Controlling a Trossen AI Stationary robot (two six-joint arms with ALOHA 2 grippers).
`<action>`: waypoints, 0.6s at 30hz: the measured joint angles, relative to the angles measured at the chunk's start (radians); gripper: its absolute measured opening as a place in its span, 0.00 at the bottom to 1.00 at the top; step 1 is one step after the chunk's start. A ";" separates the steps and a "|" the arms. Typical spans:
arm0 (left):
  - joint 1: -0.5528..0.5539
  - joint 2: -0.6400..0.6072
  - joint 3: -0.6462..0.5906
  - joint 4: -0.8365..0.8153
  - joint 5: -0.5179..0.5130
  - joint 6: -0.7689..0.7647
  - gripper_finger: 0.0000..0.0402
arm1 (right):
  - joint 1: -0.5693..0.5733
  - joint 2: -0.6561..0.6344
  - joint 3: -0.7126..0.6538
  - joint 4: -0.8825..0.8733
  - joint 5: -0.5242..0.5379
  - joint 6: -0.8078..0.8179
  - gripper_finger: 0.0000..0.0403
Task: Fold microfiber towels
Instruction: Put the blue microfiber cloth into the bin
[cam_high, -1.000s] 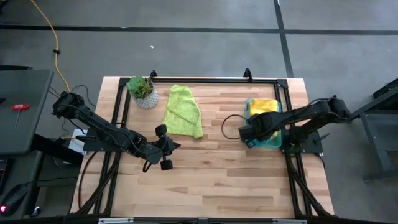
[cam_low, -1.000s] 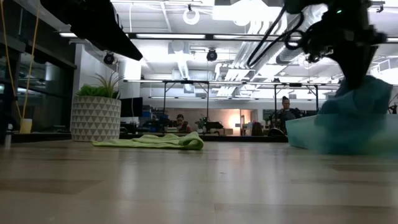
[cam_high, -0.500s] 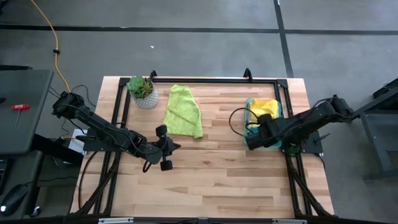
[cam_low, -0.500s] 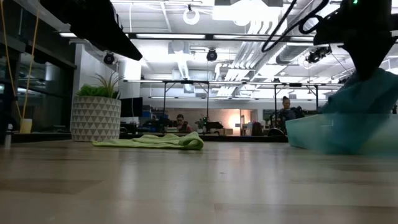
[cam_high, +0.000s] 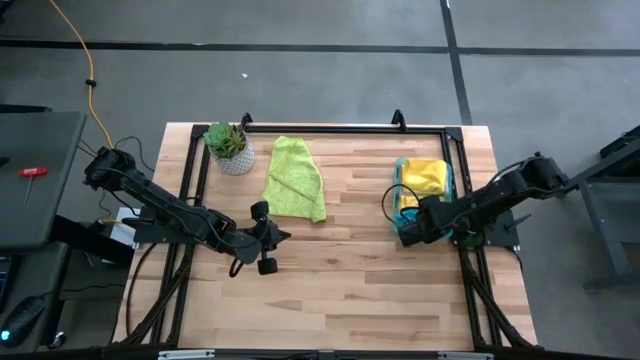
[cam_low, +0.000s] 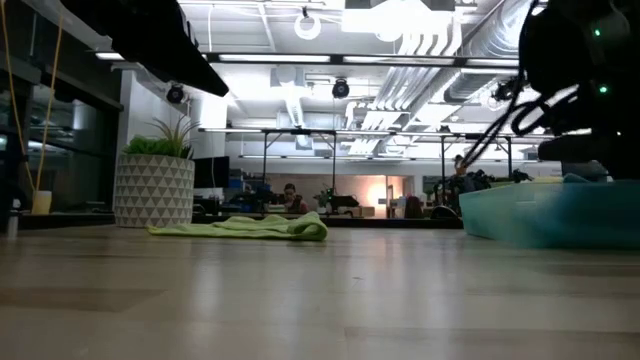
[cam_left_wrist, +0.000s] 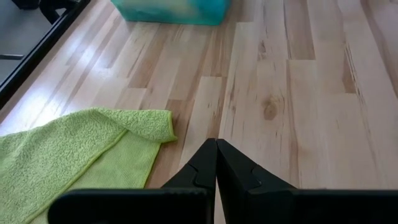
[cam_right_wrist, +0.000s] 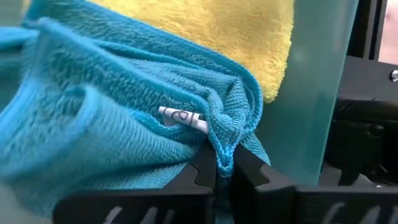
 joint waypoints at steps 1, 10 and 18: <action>0.000 0.000 0.000 0.001 0.000 0.000 0.00 | 0.000 0.000 -0.010 0.007 0.002 0.011 0.01; 0.000 0.000 0.000 0.015 -0.003 0.008 0.00 | 0.004 -0.001 -0.009 0.019 0.058 0.183 0.01; 0.000 0.000 0.000 0.015 0.002 0.008 0.00 | 0.004 -0.001 -0.009 0.022 0.023 0.145 0.12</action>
